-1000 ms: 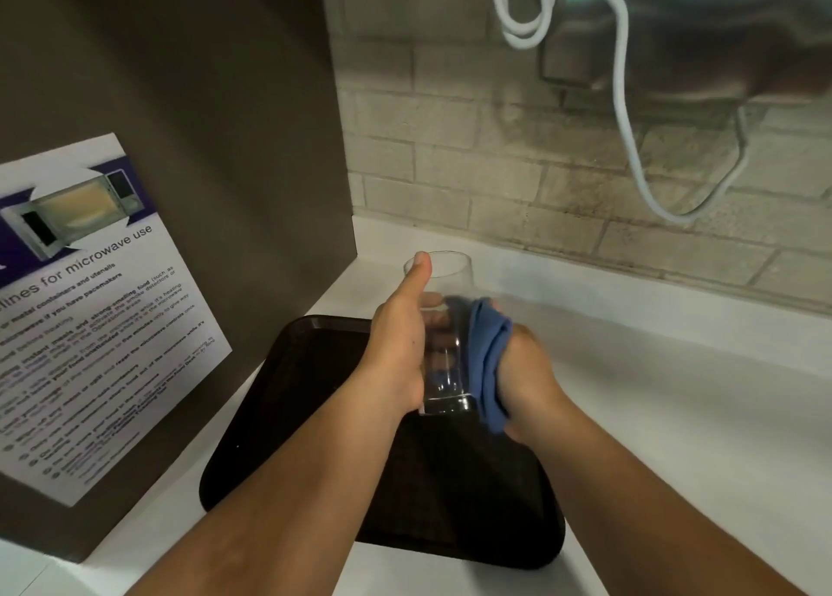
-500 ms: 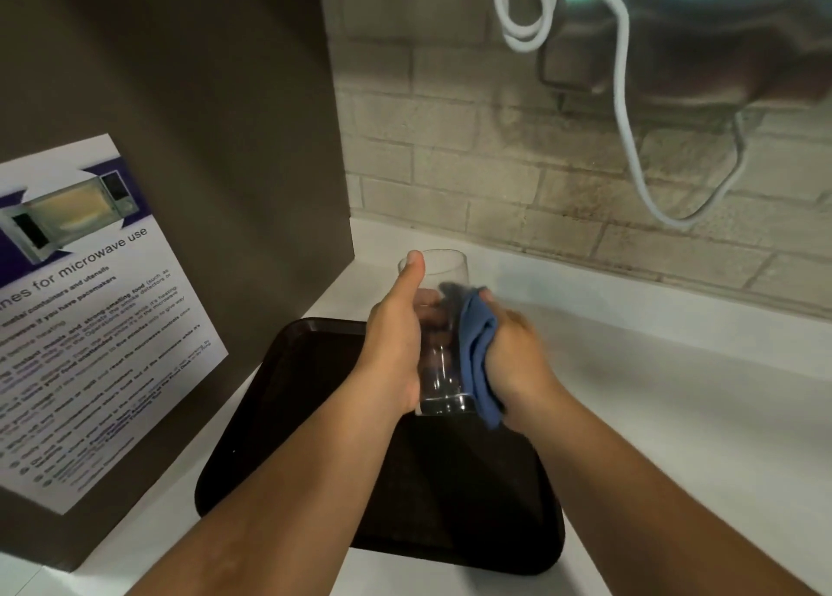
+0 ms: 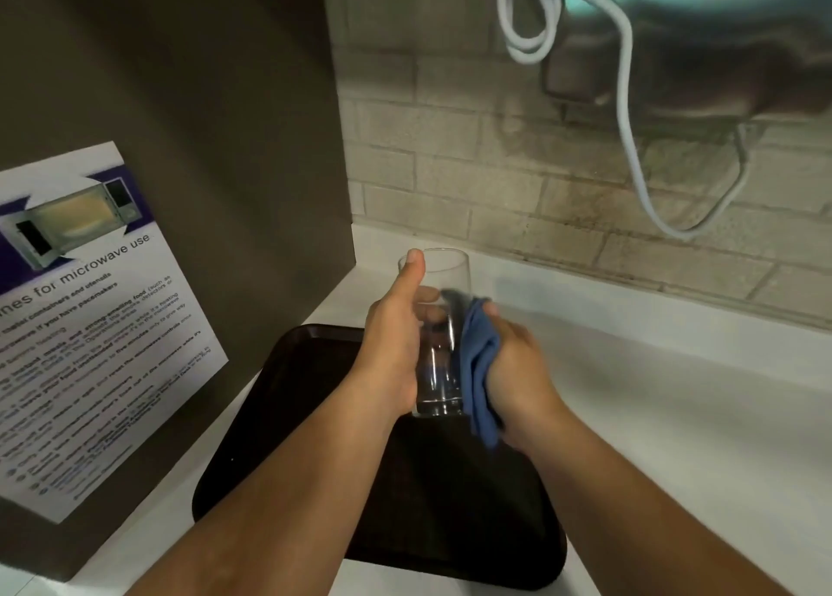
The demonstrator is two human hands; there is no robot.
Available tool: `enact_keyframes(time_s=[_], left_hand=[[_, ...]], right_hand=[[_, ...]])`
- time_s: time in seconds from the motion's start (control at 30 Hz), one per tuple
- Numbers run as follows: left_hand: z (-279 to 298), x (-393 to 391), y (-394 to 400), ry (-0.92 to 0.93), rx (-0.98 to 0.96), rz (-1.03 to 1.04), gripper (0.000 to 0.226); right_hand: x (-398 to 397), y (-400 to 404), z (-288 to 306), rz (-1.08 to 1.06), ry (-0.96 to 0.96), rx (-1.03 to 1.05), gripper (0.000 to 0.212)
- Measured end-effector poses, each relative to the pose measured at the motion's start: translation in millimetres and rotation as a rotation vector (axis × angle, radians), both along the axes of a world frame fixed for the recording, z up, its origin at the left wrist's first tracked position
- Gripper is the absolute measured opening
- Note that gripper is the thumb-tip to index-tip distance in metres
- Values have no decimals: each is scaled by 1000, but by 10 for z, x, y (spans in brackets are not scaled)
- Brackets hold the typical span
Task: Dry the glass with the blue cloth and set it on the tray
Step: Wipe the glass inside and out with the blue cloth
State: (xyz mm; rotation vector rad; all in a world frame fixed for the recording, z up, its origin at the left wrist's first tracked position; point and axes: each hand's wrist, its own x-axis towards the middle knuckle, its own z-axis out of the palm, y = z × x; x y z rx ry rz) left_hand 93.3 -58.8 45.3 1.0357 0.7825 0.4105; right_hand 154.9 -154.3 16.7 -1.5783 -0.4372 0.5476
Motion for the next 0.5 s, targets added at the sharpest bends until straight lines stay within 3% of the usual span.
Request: enact_keyframes(time_s=[0.1,0.23,0.3,0.4,0.5], left_hand=[[-4,30,45,43,85,81,71],[-83,43,22,76,118,29,67],[-80,13,-15,32,39,-32,68],[-85,-14,-44,-57,-59,-84,83],[-96,-3,-42,37,102,-18,75]], right_hand=[[-263,-151,-167,79,-135,-50,35],[-329,-59,-80,-1,-514,-105,22],[-206,11,73,-78,-458,-77,20],[-30,58,157,-67,-324,-20,33],[-28,67,109,-93,-370,-61,37]])
